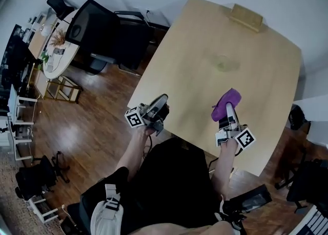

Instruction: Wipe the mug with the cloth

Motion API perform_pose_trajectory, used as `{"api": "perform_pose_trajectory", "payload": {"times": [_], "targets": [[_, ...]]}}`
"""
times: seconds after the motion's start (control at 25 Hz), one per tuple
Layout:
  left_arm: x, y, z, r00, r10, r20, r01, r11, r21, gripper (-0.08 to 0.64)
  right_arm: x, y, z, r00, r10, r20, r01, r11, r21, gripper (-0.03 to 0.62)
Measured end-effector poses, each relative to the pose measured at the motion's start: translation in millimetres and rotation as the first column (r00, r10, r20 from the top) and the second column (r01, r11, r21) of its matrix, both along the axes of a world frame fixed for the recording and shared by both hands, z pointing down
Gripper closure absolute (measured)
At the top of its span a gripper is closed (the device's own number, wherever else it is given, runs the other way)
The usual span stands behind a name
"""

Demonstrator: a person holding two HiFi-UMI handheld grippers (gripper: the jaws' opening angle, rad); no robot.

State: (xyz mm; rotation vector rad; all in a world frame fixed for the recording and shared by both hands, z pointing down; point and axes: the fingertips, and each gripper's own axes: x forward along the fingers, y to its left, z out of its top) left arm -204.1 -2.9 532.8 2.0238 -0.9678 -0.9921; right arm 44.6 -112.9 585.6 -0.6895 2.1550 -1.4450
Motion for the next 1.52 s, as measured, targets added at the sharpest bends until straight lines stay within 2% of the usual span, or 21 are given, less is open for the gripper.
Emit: {"api": "perform_pose_trajectory", "payload": {"times": [0.08,0.16,0.24,0.36,0.44,0.56,0.68,0.8,0.88,0.96,1.04,1.12,1.24,1.36,1.52], "targets": [[-10.5,10.5,-16.3,0.995,-0.003,-0.099,0.009,0.998,0.059,0.543,2.5,12.5,-7.6,0.999,0.039,0.017,-0.039,0.999,0.008,0.532],[-14.0,17.1,-34.6,0.987,0.022,-0.162,-0.002,0.993,0.118,0.543,8.0,25.9,-17.7,0.997,0.074,0.016,-0.074,0.997,0.029,0.532],[-13.1,25.2,-50.1,0.975,0.075,-0.208,-0.037,0.983,0.181,0.543,16.6,40.4,-29.4,0.993,0.115,-0.002,-0.115,0.992,0.057,0.532],[-8.0,49.8,-62.7,0.945,0.182,-0.271,-0.108,0.958,0.266,0.541,32.6,73.5,-47.1,0.98,0.197,-0.037,-0.193,0.977,0.093,0.532],[-8.6,72.3,-60.4,0.925,0.237,-0.296,-0.151,0.946,0.287,0.541,36.7,106.6,-54.3,0.968,0.244,-0.054,-0.238,0.967,0.091,0.532],[-15.9,101.4,-48.0,0.907,0.279,-0.316,-0.193,0.941,0.278,0.541,32.7,162.0,-63.1,0.955,0.286,-0.079,-0.279,0.956,0.089,0.532],[-8.4,116.8,-36.5,0.909,0.306,-0.285,-0.238,0.939,0.249,0.541,29.3,201.1,-70.3,0.946,0.313,-0.085,-0.304,0.948,0.098,0.532],[16.4,134.6,-29.9,0.926,0.344,-0.153,-0.319,0.933,0.167,0.551,25.1,237.8,-66.1,0.944,0.32,-0.084,-0.315,0.947,0.061,0.532],[31.4,146.0,-30.3,0.929,0.365,-0.063,-0.356,0.927,0.115,0.552,17.2,254.9,-70.3,0.952,0.302,-0.053,-0.3,0.953,0.041,0.532],[40.1,149.9,-31.2,0.931,0.366,-0.02,-0.363,0.928,0.088,0.554,11.1,261.2,-76.4,0.961,0.276,-0.001,-0.276,0.961,0.023,0.532],[45.5,152.6,-35.2,0.933,0.359,-0.018,-0.356,0.93,0.089,0.554,7.5,266.2,-79.8,0.966,0.255,0.029,-0.256,0.967,0.009,0.532],[43.5,159.2,-41.9,0.934,0.355,-0.049,-0.348,0.931,0.112,0.555,-0.7,273.5,-82.2,0.971,0.236,0.034,-0.237,0.971,0.011,0.532],[19.7,172.8,-47.2,0.935,0.34,-0.101,-0.325,0.935,0.14,0.555,-37.7,280.6,-90.1,0.982,0.179,0.054,-0.182,0.982,0.057,0.532],[1.3,180.6,-53.4,0.95,0.292,-0.108,-0.274,0.95,0.149,0.555,-72.2,275.2,-100.2,0.991,0.098,0.088,-0.107,0.989,0.104,0.532],[14.6,183.8,-54.1,0.966,0.22,-0.137,-0.204,0.972,0.12,0.557,-50.4,263.4,-111.5,0.995,0.055,0.085,-0.063,0.993,0.097,0.532]]}}
